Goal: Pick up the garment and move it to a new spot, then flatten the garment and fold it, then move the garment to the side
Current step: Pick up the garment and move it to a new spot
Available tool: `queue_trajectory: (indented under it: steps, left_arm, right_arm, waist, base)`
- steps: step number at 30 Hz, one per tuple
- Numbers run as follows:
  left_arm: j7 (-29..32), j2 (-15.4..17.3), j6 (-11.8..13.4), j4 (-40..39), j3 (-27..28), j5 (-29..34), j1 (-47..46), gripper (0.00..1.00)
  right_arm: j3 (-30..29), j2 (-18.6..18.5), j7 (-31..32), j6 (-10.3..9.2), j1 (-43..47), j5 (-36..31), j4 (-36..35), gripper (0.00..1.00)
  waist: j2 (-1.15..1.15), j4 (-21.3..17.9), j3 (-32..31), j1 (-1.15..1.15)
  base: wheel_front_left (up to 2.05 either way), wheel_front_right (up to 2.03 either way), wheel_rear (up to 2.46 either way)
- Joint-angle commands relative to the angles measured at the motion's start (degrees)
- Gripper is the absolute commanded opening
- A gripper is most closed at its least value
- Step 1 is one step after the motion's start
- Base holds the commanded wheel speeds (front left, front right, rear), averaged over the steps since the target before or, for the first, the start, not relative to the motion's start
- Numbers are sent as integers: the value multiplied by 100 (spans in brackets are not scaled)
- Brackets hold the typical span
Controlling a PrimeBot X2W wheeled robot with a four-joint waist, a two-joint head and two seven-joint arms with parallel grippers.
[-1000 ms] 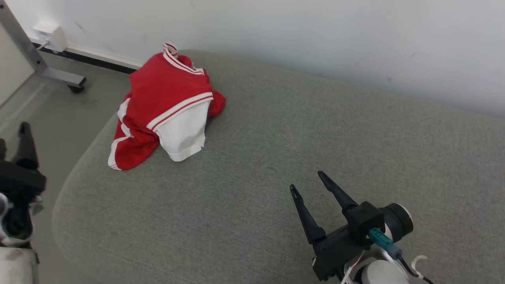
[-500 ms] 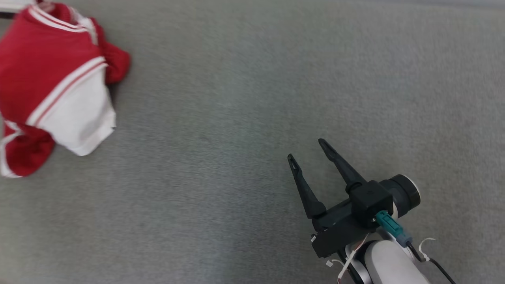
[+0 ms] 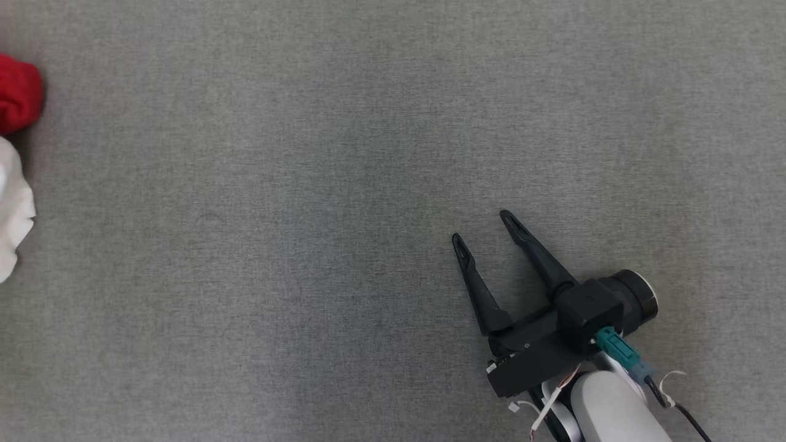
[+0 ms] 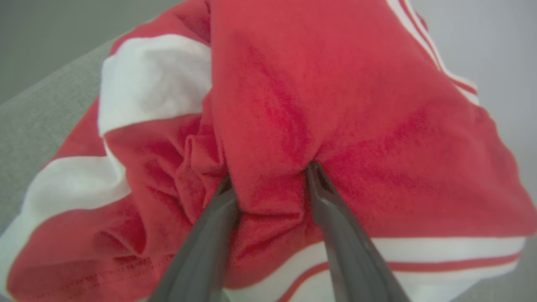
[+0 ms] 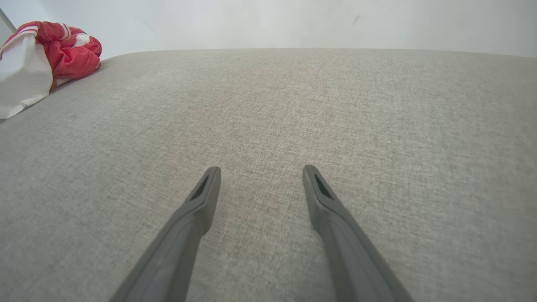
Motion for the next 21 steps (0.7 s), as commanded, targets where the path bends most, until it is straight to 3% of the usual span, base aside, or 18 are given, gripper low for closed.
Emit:
queue_trajectory:
  steps: [1, 13, 21]
  left_arm:
    - [-49, 39, -96, 42, -30, 31, 73, 0]
    - [-271, 568, -902, -126, -462, 240, -419, 0]
    - [134, 221, -1046, -555, -1149, 274, -983, 0]
  right_arm:
    - [-23, -18, -27, -12, -5, 24, 80, 100]
    - [-126, -14, -283, -12, 305, 367, 572, 100]
    - [-92, -12, -348, -12, 630, 632, 858, 100]
  waist:
    - [-1, -66, -21, -1]
    - [-1, -127, -1374, -1]
    - [-1, -644, -2474, -1]
  base:
    - [0, 0, 0]
    - [0, 0, 0]
    - [0, 0, 0]
